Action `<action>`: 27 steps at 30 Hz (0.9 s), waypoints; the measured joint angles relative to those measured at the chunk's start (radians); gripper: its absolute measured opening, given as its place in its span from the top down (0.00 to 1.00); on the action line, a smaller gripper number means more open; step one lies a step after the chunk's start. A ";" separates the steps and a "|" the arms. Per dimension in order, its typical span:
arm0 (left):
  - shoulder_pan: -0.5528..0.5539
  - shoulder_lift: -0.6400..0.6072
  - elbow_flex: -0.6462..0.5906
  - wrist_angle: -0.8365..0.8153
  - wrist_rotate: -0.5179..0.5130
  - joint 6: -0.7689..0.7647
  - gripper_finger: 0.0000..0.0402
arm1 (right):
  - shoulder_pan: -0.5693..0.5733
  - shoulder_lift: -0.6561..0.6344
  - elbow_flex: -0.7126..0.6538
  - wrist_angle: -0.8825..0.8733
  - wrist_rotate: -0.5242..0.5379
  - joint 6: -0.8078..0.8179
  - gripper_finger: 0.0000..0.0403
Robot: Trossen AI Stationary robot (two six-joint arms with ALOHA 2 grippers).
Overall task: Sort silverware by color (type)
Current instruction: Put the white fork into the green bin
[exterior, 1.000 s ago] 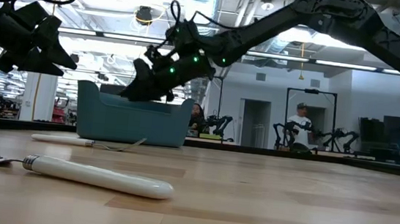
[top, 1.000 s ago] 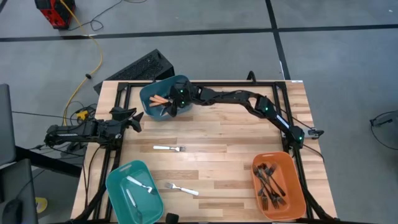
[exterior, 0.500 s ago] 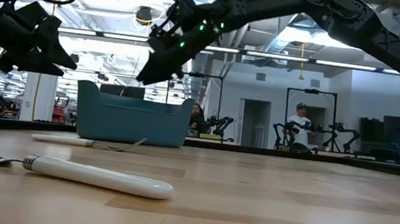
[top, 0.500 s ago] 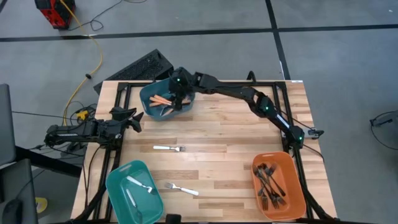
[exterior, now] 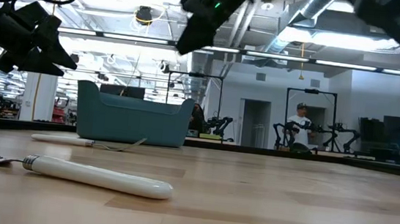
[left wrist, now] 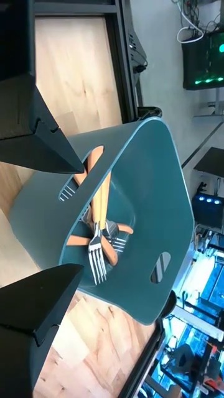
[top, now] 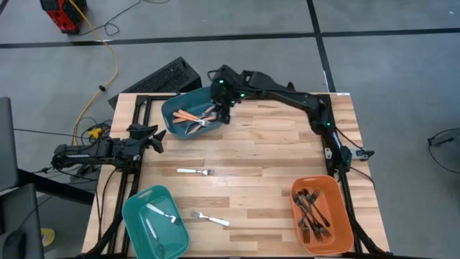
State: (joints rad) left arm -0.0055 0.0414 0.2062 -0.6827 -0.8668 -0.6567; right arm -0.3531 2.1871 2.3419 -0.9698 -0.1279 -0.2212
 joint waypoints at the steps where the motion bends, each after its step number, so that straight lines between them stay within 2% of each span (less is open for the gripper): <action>1: 0.000 0.000 0.000 0.000 0.003 0.000 0.42 | 0.001 -0.021 0.000 -0.031 0.000 -0.001 0.53; 3: 0.000 0.000 0.000 0.000 0.004 0.000 0.42 | 0.001 -0.067 0.000 -0.086 0.003 0.000 0.53; 10: 0.000 0.000 0.000 0.000 0.004 -0.002 0.42 | 0.021 -0.185 0.000 -0.373 0.121 0.009 0.53; 17: 0.000 0.000 0.000 0.000 0.000 -0.002 0.42 | 0.043 -0.261 -0.001 -0.605 0.173 0.125 0.53; 22: 0.000 0.000 0.000 -0.001 -0.003 -0.002 0.42 | 0.086 -0.342 -0.064 -0.602 0.184 0.177 0.53; 27: 0.000 0.000 0.000 -0.001 -0.003 0.002 0.42 | 0.149 -0.466 -0.203 -0.593 0.207 0.231 0.53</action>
State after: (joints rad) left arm -0.0057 0.0414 0.2062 -0.6838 -0.8696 -0.6550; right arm -0.2038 1.7213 2.1388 -1.5626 0.0790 0.0102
